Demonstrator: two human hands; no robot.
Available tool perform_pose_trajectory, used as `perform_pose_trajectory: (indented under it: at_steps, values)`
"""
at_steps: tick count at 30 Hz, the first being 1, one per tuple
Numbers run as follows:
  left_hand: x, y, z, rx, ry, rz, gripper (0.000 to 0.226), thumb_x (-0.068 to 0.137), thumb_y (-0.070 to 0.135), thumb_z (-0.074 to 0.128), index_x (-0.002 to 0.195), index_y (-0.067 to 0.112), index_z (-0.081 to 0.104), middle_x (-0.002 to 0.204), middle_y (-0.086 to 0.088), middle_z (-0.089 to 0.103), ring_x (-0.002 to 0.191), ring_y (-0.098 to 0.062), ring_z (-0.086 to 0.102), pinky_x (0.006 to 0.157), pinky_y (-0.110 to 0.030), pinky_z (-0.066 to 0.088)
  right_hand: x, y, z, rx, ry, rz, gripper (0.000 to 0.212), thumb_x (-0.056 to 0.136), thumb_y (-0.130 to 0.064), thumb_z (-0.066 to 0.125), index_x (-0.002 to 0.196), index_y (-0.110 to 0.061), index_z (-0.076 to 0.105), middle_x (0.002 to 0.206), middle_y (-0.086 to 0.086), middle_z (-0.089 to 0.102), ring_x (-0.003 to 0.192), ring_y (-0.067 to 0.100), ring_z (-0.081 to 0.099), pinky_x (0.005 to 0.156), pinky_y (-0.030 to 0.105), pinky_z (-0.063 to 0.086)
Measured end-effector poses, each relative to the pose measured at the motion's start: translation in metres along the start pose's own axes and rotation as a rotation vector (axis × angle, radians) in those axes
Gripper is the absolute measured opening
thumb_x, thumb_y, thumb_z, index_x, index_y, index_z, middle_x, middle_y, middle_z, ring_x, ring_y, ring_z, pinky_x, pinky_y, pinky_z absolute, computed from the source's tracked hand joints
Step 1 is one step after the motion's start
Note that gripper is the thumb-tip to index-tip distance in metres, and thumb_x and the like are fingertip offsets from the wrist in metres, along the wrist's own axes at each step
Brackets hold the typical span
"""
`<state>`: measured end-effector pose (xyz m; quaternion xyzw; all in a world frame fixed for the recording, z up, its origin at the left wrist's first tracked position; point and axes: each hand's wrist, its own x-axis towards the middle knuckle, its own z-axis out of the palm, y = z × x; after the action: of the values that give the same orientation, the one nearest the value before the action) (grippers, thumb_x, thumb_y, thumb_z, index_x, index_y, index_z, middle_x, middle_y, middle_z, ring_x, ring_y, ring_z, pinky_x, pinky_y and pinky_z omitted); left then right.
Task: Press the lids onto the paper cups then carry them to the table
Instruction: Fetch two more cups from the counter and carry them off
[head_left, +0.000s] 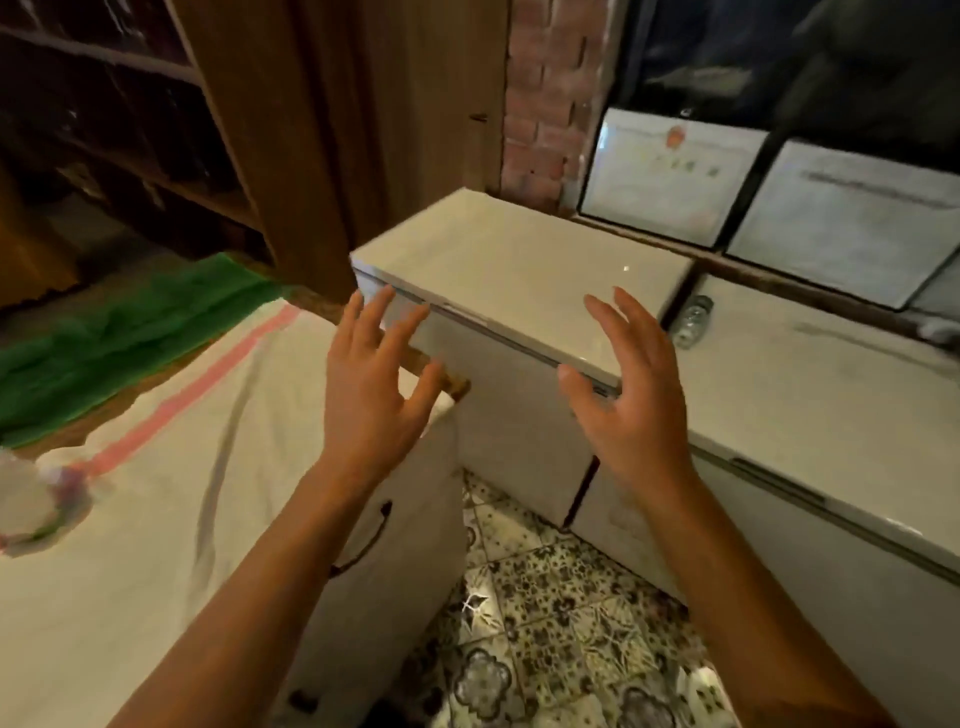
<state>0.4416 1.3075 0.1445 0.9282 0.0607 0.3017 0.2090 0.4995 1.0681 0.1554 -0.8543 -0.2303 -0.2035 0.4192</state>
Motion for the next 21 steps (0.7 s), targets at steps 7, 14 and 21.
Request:
perform_pose_trajectory:
  at_steps: [7,14,21]
  values:
    - [-0.035,0.15,0.09,-0.202,-0.147,0.179,0.056,0.097,0.05,0.052,0.148,0.028,0.049,0.165,-0.003,0.032,0.157,-0.03,0.016,0.123,-0.047,0.022,-0.087,0.09,-0.154,-0.069,0.147,0.255,0.057,0.095,-0.031,0.07,0.148,-0.036,0.05,0.163,-0.003,0.038,0.152,0.015,0.032,0.12,0.031,0.029]
    - [-0.059,0.322,0.174,-0.388,-0.31,0.475,0.053,0.098,0.047,0.054,0.147,0.026,0.051,0.164,-0.005,0.034,0.156,-0.032,0.019,0.123,-0.051,0.025,-0.19,0.158,-0.303,-0.225,0.361,0.513,0.058,0.097,-0.033,0.069,0.15,-0.037,0.048,0.166,-0.007,0.032,0.152,0.009,0.026,0.117,0.027,0.026]
    - [-0.103,0.487,0.265,-0.542,-0.466,0.845,0.054,0.099,0.049,0.052,0.146,0.024,0.053,0.161,-0.01,0.039,0.154,-0.038,0.023,0.122,-0.054,0.028,-0.28,0.186,-0.407,-0.496,0.643,0.707,0.061,0.094,-0.035,0.066,0.152,-0.027,0.048,0.165,0.005,0.032,0.151,0.022,0.03,0.12,0.043,0.033]
